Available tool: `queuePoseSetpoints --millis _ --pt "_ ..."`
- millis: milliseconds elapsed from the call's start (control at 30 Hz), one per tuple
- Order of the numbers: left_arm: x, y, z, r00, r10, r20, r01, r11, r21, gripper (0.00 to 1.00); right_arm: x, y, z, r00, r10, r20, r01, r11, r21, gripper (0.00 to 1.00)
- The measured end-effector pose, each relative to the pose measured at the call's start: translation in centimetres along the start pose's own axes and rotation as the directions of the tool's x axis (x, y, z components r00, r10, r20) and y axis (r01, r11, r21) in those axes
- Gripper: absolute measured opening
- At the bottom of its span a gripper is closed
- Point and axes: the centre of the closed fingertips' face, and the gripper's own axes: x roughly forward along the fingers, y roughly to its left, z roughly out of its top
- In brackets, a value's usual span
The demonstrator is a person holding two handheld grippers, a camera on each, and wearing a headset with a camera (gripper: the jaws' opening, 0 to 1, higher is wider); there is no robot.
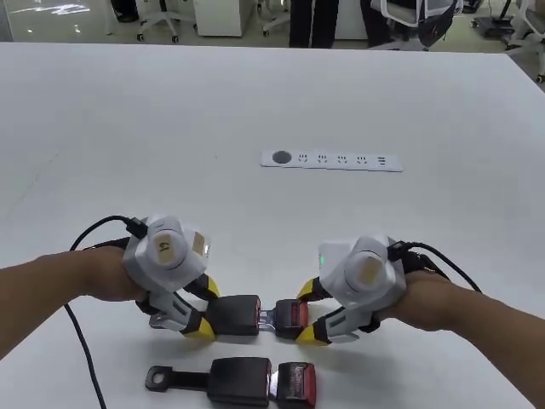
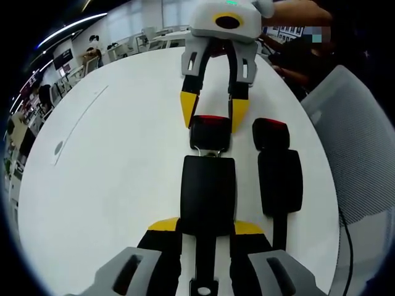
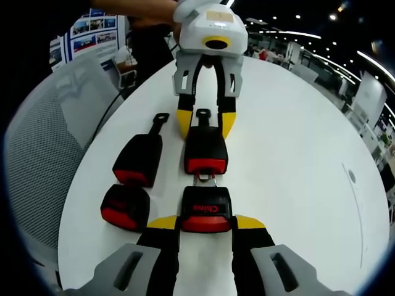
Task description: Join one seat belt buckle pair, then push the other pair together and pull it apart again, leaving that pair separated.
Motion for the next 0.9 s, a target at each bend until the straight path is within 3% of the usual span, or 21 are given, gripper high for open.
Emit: queuePoseSetpoints --millis 900 --pt "-0.09 -0.04 0.04 1.0 0.004 -0.009 -0.004 1.0 -0.001 0.3 0.22 -0.1 0.32 0.9998 -0.013 -0.018 0.013 1.0 0.019 0.28"
